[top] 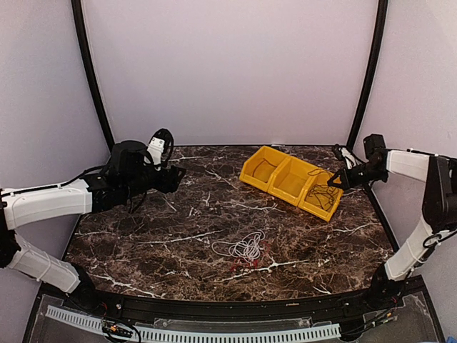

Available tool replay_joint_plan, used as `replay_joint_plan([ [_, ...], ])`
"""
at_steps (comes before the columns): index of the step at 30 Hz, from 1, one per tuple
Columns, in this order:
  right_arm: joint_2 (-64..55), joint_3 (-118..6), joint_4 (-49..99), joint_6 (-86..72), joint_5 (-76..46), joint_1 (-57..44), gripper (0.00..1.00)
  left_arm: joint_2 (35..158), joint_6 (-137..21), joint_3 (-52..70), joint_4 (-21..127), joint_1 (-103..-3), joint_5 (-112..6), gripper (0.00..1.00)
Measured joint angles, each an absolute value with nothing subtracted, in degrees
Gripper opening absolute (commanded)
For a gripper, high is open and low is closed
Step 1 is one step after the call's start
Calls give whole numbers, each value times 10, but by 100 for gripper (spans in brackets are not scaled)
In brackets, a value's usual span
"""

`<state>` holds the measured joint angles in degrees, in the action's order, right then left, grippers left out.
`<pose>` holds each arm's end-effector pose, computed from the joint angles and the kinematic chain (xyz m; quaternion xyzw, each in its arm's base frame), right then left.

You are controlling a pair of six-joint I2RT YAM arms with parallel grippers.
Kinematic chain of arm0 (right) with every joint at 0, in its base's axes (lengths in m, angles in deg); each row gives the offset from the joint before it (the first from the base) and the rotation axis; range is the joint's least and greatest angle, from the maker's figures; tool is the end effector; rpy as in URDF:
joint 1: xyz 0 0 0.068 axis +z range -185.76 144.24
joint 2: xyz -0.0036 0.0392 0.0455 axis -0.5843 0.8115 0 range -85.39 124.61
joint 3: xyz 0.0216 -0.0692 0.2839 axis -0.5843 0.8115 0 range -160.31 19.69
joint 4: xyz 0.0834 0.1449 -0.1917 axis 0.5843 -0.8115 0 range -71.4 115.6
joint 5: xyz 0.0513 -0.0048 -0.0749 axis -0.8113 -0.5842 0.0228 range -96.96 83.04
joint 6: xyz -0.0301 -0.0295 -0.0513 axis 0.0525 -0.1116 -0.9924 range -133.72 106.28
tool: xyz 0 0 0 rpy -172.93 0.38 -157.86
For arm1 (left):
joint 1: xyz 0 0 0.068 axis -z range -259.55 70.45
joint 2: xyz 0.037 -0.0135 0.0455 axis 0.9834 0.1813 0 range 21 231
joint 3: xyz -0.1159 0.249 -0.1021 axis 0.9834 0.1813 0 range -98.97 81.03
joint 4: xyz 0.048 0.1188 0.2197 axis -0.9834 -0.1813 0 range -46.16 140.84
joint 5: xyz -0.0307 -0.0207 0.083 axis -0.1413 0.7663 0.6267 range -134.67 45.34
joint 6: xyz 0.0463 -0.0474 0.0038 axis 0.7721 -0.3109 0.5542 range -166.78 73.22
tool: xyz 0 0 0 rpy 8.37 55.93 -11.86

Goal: Untangle the cables

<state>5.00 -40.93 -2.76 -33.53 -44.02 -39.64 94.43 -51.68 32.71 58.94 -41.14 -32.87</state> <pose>0.3204 0.0102 0.2340 -0.2127 0.8909 0.2456 0.3175 0.2410 -0.1775 0.3033 0.1720 0.7833 -0.1416 0.5803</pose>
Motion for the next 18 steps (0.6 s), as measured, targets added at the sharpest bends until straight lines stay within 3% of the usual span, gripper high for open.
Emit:
replay_joint_plan([
  [9, 66, -413, -35, -333, -348, -395, 0, 950, -517, 327, 589, -412, -331, 70],
  [18, -17, -385, -67, -352, -286, -395, 0, 953, -517, 327, 589, -412, -334, 70],
])
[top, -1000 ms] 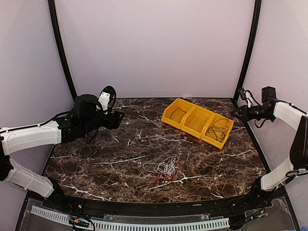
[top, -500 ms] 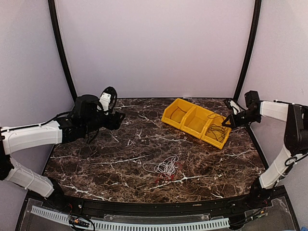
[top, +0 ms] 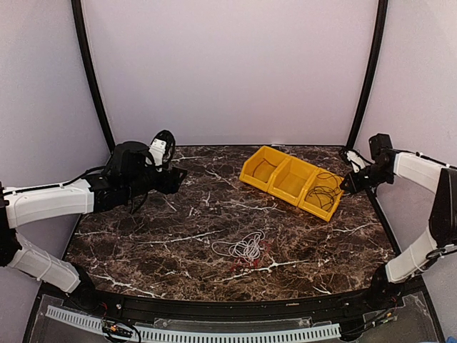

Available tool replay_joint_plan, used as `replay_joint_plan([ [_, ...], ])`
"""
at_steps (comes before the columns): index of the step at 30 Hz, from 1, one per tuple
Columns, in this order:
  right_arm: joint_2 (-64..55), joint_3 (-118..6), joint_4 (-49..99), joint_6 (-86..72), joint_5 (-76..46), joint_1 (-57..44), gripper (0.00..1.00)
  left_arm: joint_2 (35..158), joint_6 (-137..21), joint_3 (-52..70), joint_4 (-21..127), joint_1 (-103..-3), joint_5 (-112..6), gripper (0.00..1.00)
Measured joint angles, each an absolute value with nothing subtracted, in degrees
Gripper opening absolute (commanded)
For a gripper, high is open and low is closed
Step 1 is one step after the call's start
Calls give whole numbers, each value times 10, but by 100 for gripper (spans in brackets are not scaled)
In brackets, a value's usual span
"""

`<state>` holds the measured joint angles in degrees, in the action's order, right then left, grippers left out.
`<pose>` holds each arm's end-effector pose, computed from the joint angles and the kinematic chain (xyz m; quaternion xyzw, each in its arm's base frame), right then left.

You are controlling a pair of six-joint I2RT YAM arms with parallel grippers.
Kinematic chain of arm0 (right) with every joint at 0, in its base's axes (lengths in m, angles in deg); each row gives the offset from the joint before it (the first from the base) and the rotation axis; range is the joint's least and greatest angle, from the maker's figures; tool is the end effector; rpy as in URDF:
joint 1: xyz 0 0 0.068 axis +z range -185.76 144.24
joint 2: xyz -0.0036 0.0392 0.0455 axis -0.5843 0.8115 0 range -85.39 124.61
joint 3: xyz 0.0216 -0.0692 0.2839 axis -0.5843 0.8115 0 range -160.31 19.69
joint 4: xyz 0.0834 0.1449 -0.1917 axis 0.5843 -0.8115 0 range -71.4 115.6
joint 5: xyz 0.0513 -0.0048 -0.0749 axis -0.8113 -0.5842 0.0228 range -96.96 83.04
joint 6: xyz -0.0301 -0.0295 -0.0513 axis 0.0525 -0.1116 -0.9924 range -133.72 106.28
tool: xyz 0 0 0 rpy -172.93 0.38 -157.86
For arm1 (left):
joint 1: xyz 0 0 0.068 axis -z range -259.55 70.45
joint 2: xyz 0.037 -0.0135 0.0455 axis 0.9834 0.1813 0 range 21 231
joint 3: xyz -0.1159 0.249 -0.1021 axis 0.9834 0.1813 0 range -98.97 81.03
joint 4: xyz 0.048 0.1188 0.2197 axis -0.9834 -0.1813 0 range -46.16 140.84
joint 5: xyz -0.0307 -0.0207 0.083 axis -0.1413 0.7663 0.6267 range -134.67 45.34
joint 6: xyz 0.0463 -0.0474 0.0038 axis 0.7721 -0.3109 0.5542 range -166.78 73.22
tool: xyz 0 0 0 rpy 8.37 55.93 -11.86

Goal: Untangle the cables

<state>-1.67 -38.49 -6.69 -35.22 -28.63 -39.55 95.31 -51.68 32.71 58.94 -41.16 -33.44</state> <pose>0.2950 0.0001 0.2444 -0.1967 0.9245 0.1167 0.3050 0.2430 -0.1797 0.2990 0.1767 0.7870 -0.1426 0.5736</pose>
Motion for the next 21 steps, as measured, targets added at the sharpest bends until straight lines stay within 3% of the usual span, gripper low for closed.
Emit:
replay_joint_plan([
  [9, -53, -382, -123, -400, -246, -395, 0, 954, -517, 327, 589, -412, -342, 70],
  [21, 89, -503, -174, -417, -233, -371, 0, 955, -517, 327, 589, -412, -346, 70],
])
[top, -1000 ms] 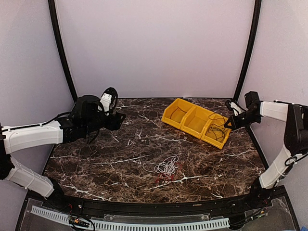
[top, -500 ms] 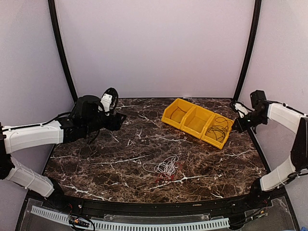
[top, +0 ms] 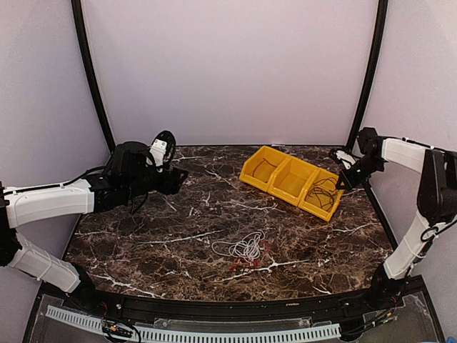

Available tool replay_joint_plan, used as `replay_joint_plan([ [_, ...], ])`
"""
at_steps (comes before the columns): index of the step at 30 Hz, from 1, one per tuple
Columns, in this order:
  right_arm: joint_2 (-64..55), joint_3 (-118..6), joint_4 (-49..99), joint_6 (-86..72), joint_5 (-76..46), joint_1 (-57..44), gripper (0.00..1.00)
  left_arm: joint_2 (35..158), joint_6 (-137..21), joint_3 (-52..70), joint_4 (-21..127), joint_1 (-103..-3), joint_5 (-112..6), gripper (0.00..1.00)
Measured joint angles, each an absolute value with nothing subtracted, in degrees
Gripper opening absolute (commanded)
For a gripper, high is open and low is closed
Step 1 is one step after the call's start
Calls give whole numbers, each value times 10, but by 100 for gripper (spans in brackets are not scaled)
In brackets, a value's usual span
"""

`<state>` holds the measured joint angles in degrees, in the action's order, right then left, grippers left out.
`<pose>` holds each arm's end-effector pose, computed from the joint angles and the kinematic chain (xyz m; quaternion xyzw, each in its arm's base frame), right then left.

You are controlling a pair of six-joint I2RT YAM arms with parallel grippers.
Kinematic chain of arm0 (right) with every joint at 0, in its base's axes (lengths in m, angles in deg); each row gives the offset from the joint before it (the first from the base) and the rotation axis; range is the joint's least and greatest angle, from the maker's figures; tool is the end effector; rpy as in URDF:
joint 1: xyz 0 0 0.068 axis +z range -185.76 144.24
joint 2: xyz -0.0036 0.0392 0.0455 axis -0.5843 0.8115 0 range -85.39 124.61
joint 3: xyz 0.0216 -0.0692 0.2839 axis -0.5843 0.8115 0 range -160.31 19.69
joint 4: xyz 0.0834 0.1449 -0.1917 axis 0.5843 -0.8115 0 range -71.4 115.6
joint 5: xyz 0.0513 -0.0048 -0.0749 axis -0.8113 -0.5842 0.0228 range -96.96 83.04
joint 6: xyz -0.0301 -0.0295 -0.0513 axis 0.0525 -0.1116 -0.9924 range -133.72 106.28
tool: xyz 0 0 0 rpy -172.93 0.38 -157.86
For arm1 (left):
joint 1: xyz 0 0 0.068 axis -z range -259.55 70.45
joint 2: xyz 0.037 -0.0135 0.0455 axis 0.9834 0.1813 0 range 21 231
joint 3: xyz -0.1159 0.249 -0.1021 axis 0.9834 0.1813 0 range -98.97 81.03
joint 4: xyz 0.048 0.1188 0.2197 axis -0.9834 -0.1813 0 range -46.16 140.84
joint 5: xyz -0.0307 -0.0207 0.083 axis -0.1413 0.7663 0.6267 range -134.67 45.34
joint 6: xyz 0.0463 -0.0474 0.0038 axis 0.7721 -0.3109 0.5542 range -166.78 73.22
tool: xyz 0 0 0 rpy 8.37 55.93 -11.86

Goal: Untangle the cables

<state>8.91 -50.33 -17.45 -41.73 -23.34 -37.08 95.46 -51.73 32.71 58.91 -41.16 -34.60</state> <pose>0.3306 0.0073 0.2397 -0.2512 0.9378 0.0859 0.2235 0.2429 -0.1809 0.2981 0.1826 0.7870 -0.1501 0.5699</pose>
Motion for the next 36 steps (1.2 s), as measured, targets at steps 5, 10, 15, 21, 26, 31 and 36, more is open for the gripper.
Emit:
replay_joint_plan([
  [5, 153, -544, -177, -414, -220, -339, 0, 955, -517, 327, 589, -412, -346, 70],
  [10, 190, -548, -179, -408, -210, -317, 0, 955, -517, 327, 589, -412, -346, 70],
  [15, 189, -552, -193, -407, -200, -315, 24, 955, -517, 327, 589, -412, -348, 70],
  [21, 114, -563, -237, -403, -179, -315, 46, 956, -517, 327, 588, -412, -364, 68],
  [26, 27, -589, -264, -407, -173, -315, 50, 976, -512, 320, 576, -412, -422, 57],
  [31, -14, -579, -263, -410, -205, -311, 50, 1003, -508, 307, 562, -411, -529, 53],
  [36, -54, -502, -226, -416, -272, -265, 49, 1045, -509, 272, 525, -385, -609, 53],
])
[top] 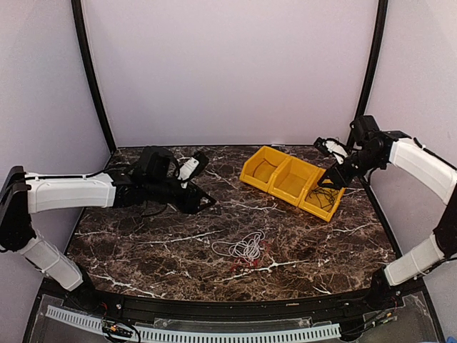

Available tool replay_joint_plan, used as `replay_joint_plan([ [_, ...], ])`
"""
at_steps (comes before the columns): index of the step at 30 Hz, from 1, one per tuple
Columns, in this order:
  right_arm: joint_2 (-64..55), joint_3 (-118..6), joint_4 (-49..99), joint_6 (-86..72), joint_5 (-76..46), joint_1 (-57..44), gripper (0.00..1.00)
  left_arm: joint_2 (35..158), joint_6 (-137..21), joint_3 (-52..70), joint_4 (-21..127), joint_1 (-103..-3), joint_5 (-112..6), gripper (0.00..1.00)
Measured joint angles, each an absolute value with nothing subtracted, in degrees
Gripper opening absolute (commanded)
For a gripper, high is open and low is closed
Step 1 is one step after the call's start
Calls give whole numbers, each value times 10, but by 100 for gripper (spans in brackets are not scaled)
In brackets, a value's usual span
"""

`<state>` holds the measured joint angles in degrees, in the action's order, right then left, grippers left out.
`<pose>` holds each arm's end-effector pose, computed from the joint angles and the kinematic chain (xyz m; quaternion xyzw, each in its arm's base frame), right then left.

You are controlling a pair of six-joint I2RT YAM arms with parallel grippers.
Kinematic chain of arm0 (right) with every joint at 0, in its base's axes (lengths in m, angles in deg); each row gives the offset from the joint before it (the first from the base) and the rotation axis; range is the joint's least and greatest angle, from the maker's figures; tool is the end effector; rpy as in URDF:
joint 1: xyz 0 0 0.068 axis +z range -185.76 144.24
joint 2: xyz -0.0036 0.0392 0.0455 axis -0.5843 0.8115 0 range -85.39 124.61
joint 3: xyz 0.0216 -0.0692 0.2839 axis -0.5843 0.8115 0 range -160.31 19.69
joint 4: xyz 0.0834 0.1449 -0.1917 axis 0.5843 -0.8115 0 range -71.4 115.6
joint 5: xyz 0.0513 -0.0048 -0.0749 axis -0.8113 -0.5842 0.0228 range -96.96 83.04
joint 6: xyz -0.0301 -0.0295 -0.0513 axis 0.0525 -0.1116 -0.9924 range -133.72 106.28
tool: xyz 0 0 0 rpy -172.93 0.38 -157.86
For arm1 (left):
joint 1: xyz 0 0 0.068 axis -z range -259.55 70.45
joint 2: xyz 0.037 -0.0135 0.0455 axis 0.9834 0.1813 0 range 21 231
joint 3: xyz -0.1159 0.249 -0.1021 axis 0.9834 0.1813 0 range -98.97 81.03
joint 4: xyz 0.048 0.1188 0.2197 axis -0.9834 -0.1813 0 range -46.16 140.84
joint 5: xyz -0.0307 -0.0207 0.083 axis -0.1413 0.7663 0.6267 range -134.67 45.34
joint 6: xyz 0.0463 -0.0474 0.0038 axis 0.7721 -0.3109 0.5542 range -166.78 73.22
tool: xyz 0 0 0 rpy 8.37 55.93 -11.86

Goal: Untangle the cables

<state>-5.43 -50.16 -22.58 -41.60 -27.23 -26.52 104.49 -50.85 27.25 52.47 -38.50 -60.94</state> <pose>0.2729 0.0630 0.3064 -0.3470 0.8824 0.1235 0.2928 0.2416 -0.2302 0.2723 0.3383 0.7820 -0.3075 0.4237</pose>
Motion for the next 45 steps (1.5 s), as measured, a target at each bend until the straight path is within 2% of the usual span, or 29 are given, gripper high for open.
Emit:
replay_joint_plan([
  [8, -40, -491, -173, -448, -349, -122, 51, 1100, -558, 266, 479, -347, -603, 49],
  [18, 114, -492, -109, -449, -399, 50, 49, 1076, -653, 396, 572, -330, -661, 49],
  [23, 192, -516, -96, -430, -429, 73, 48, 1009, -679, 493, 700, -303, -672, 48],
  [31, 219, -520, -86, -412, -447, 84, 48, 1026, -710, 498, 798, -277, -648, 47],
  [38, 222, -522, -84, -408, -442, 84, 48, 1127, -724, 446, 824, -261, -642, 40],
  [45, 149, -457, -68, -409, -423, 70, 49, 1212, -725, 354, 795, -243, -645, 36],
])
